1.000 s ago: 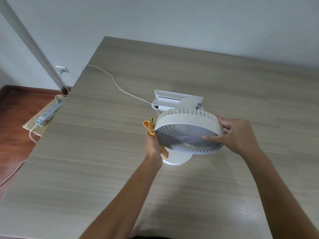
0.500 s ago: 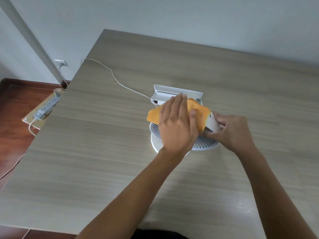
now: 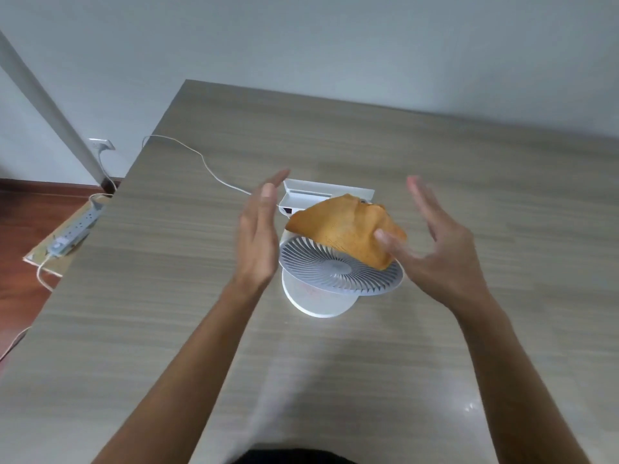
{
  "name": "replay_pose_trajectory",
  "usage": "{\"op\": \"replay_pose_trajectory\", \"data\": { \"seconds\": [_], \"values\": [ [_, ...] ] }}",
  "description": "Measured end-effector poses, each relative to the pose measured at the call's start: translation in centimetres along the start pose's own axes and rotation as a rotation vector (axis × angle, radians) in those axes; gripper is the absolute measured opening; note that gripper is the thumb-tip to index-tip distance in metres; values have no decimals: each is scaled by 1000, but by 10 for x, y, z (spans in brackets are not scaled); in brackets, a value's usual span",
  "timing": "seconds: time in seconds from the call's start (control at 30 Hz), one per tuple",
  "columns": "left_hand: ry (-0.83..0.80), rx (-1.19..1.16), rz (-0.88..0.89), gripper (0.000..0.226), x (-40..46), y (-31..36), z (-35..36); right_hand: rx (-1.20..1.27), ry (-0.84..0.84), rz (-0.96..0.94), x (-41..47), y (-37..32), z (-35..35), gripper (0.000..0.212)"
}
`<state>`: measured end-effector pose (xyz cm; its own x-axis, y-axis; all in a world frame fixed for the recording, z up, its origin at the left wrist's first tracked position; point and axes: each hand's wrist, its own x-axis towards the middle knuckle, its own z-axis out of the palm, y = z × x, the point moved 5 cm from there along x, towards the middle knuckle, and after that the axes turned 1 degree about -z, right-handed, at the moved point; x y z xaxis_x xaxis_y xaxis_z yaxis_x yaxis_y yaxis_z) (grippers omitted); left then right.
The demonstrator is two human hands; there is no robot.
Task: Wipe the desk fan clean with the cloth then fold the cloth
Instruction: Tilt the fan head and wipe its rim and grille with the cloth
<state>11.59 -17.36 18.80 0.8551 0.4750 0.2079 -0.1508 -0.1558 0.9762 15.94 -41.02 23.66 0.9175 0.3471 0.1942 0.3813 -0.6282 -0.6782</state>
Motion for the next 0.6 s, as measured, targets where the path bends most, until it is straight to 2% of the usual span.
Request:
{"op": "replay_pose_trajectory", "data": {
  "seconds": [0.07, 0.13, 0.2, 0.27, 0.37, 0.47, 0.6],
  "values": [
    [-4, -128, -146, 55, 8, -30, -14, -112, 111, -218, 3, -45, 25, 63],
    [-147, -136, -184, 49, 10, -46, -18, -367, 103, -408, 9, -61, 62, 53],
    [-313, -90, -158, 57, 9, -53, -19, -584, 40, -423, 16, -47, 88, 48],
    [-478, 50, -132, 77, 8, -55, -11, -688, 13, -409, 18, -31, 96, 44],
    [-633, 271, -80, 91, 12, -53, 14, -645, 39, -458, 15, -23, 95, 41],
    [-573, 365, 48, 79, 23, -49, 27, -548, 63, -478, 17, -19, 88, 40],
    [-509, 370, 24, 82, 28, -57, 21, -347, 152, -471, 5, 2, 70, 33]
  ]
}}
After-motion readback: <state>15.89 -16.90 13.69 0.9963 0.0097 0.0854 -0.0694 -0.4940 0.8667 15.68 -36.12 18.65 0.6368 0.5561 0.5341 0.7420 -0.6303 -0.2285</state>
